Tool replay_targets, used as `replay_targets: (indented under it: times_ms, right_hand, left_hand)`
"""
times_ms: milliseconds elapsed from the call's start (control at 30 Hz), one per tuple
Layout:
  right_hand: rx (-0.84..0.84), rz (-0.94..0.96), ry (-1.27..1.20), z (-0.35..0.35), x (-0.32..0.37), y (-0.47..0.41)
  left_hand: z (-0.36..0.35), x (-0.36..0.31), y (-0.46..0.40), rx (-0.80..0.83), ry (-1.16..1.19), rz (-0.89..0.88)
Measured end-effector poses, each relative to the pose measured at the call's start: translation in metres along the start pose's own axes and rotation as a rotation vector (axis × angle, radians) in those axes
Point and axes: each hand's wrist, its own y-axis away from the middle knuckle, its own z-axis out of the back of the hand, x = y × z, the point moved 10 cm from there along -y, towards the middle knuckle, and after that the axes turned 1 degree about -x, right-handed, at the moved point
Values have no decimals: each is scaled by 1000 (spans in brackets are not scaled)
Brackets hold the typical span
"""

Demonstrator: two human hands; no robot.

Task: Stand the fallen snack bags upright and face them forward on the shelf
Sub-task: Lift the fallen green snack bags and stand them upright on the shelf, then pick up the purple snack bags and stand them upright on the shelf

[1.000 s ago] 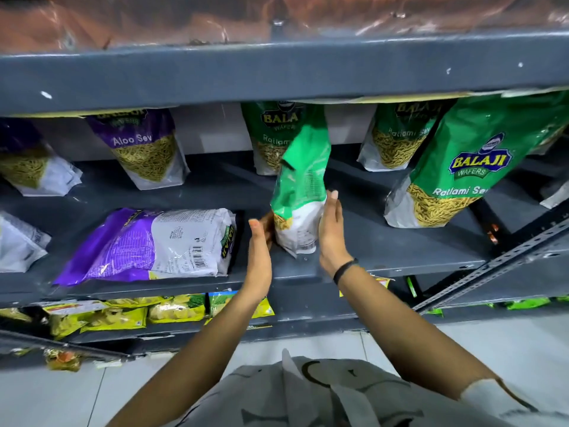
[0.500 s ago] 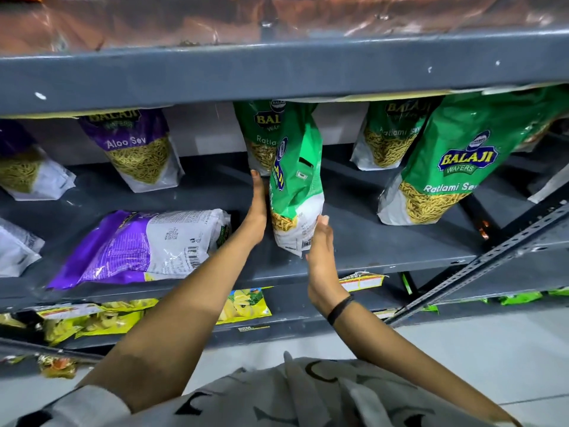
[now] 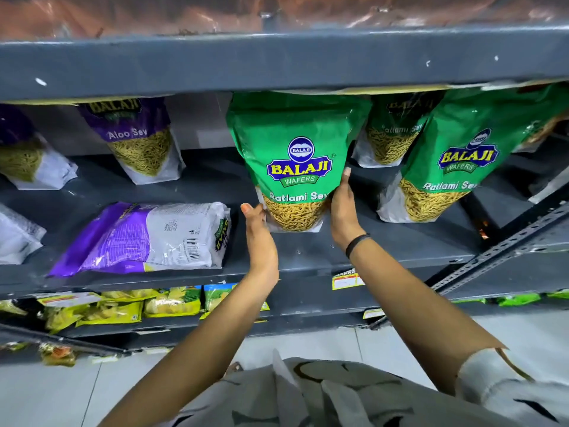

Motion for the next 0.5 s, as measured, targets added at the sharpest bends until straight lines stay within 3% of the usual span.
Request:
replay_targets:
  times_ms: [100,267,333,400,500]
  right_hand:
    - [-200,98,-90,19,4,13]
    - [-395,592,163,17,37,80]
    - [-336,787,318,-13,50,109]
    - [-158,987,464,-59,57,134]
    - [76,1060,696,-132,59,138]
  left_hand:
    - [17,-18,5,-95,6,-93]
    - [58,-60,20,-267,40,-330]
    - [82,-71,21,-327,73,-379]
    - [107,-79,21,-394,119,-393]
    - [151,-83,19,-514,154,-367]
